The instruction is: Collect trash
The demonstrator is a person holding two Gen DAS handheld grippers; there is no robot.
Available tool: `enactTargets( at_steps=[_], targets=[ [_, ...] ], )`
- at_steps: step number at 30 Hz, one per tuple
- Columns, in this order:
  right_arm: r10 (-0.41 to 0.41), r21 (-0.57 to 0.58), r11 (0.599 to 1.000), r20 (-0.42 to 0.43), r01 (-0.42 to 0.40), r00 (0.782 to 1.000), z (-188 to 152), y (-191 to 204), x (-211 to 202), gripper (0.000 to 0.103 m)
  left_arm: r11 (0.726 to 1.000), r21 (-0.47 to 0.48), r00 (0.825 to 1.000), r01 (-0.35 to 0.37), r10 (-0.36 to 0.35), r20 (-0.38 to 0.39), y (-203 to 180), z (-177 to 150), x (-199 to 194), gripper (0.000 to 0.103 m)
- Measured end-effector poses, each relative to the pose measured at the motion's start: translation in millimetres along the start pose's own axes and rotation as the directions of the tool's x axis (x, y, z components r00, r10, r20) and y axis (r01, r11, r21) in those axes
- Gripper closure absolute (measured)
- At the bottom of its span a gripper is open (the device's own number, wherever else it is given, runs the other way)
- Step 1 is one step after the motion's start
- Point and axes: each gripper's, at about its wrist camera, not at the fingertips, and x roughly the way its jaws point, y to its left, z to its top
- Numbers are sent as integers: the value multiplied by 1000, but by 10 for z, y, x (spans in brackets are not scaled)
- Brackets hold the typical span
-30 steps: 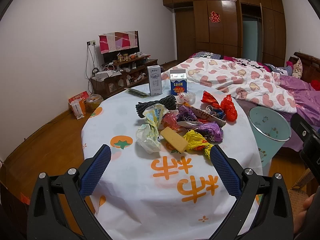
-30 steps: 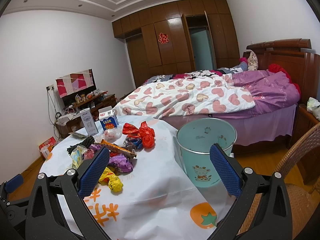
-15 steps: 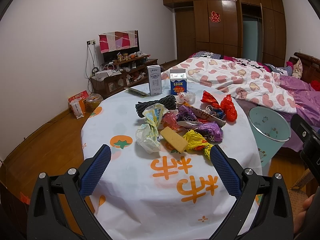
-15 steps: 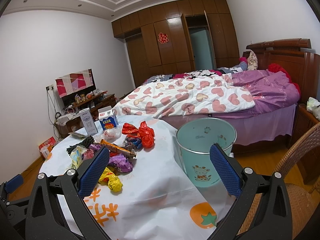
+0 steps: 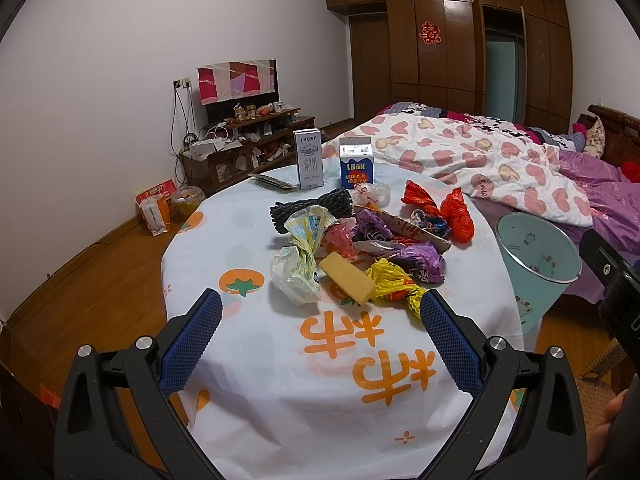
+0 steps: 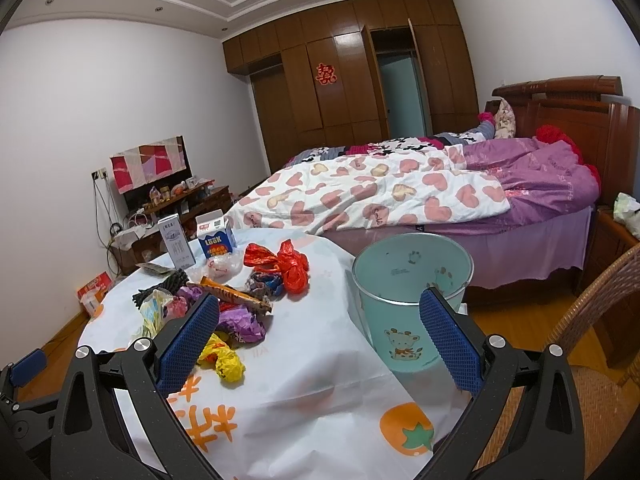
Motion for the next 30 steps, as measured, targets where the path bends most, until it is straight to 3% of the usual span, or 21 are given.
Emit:
enactTargets(
  at_steps=[11,23,30],
  targets=[
    [8,4,1000,-16,-8,1000,-28,-8,26,5,1000,-3,1000,4,-4,-9,-3,-8,16,6],
    [-46,-16,999,-113,44,993,-208,-127,377,5,996,-84,985,-6,-8,-170,251,-325,507,6],
    [-48,-16,999,-194,46,980,-255,-280,768,7,993,-119,973,-2,-26,-231,484,-312,919,6]
  ],
)
